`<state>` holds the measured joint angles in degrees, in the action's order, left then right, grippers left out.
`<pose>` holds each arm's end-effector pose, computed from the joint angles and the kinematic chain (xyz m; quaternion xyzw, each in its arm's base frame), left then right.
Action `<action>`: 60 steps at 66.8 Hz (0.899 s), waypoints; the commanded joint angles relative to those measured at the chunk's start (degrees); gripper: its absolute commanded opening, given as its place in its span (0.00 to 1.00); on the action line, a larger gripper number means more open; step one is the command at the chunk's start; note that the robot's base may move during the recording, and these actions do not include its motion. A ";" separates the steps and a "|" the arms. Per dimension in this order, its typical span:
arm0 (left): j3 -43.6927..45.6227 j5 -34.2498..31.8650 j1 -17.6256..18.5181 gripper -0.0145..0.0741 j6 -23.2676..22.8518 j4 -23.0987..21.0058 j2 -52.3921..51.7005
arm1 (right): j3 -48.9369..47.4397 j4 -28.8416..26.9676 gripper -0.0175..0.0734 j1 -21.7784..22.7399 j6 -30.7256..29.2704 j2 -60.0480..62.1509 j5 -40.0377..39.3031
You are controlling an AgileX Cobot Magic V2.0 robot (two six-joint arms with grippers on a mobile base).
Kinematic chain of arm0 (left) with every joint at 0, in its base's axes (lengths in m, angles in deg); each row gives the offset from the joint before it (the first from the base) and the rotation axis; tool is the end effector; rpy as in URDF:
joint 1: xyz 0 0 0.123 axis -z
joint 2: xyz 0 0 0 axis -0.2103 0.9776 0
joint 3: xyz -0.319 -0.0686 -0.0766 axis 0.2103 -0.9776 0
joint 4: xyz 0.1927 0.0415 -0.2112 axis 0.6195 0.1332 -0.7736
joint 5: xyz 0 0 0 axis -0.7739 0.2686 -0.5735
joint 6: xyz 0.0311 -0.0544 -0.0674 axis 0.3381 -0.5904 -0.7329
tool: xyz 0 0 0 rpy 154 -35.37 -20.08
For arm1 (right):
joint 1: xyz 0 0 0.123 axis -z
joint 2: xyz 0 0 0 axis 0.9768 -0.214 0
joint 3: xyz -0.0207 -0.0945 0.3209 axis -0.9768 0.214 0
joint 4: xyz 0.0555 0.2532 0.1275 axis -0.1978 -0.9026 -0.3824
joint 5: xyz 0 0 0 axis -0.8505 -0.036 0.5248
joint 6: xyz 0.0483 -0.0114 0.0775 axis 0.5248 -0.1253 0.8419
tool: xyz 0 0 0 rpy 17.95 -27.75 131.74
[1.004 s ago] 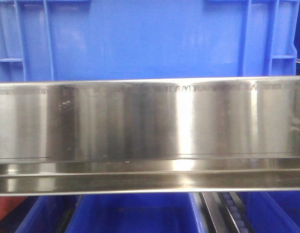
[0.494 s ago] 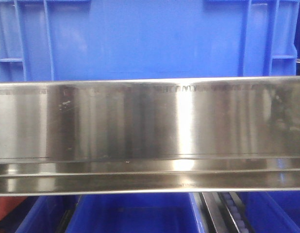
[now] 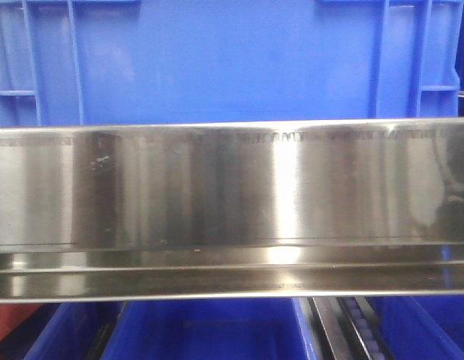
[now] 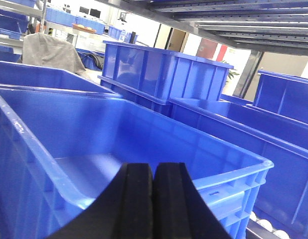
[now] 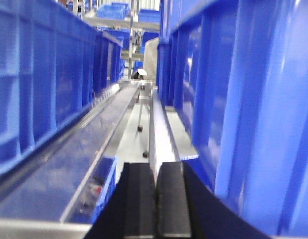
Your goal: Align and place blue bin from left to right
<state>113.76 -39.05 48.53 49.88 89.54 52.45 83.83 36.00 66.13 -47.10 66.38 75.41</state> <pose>0.0928 -0.0627 0.4137 0.1100 0.6696 -0.3017 0.6697 0.0439 0.0088 0.2090 -0.0834 0.6934 0.0569 0.7135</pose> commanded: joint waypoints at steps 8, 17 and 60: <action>0.00 -1.50 0.34 0.04 -0.19 -0.10 -0.36 | 0.26 -0.59 0.12 0.63 0.91 0.22 -3.95; 0.00 -1.50 0.34 0.04 -0.19 -0.10 -0.36 | 0.26 -0.59 0.12 0.63 0.91 0.22 -3.95; 0.00 -1.50 0.34 0.04 -0.19 -0.10 -0.36 | 0.26 -0.59 0.12 0.71 1.87 0.22 -1.33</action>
<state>113.76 -39.05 48.53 49.88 89.54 52.45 84.13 35.53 66.62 -45.32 66.38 75.29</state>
